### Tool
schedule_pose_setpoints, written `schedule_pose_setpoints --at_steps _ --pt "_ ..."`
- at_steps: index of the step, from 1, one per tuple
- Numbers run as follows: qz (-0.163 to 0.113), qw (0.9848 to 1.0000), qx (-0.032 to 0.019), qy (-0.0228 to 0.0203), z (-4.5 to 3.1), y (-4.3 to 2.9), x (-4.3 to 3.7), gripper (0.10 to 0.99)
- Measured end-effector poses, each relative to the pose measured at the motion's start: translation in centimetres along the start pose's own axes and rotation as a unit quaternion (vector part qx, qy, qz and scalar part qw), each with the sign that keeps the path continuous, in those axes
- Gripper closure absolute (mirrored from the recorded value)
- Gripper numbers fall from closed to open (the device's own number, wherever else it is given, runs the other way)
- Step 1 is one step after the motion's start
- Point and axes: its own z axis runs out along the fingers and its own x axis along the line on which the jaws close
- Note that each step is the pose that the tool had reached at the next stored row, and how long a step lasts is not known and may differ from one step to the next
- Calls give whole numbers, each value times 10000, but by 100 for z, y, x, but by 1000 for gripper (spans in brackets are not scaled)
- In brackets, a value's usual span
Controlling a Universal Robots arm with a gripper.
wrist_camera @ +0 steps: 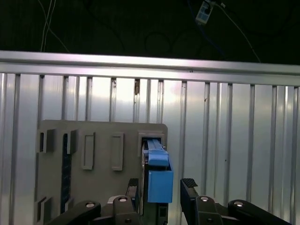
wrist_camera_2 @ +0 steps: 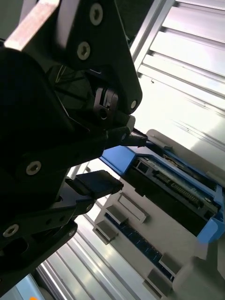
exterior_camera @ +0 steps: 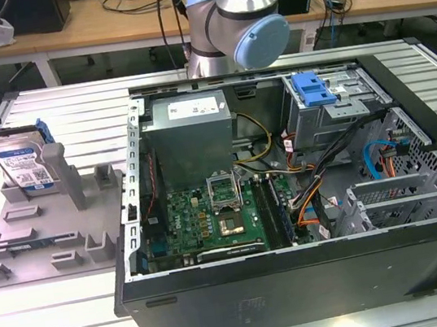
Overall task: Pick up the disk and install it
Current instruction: 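Pick up the disk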
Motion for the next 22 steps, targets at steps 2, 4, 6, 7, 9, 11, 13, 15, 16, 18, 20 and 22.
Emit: schedule_pose_setpoints --at_steps 2,4,6,7,9,11,13,15,16,18,20,22 --pt "4 10000 0 0 18 3 0 604" --pt "7 10000 0 0 35 5 0 604" --pt "14 10000 0 0 63 7 1 604" --pt "15 10000 0 -1 72 8 1 604" --pt "23 10000 0 0 91 8 1 604" --pt "39 10000 0 -1 109 7 1 604" --pt "55 10000 1 -2 120 7 1 604" --pt "72 10000 1 -2 130 7 1 604" --pt "79 10000 1 -2 134 7 2 604" --pt "100 9999 1 -3 144 6 2 604" --pt "122 9999 2 -4 157 6 2 604" --pt "143 9999 3 -4 176 5 2 604"
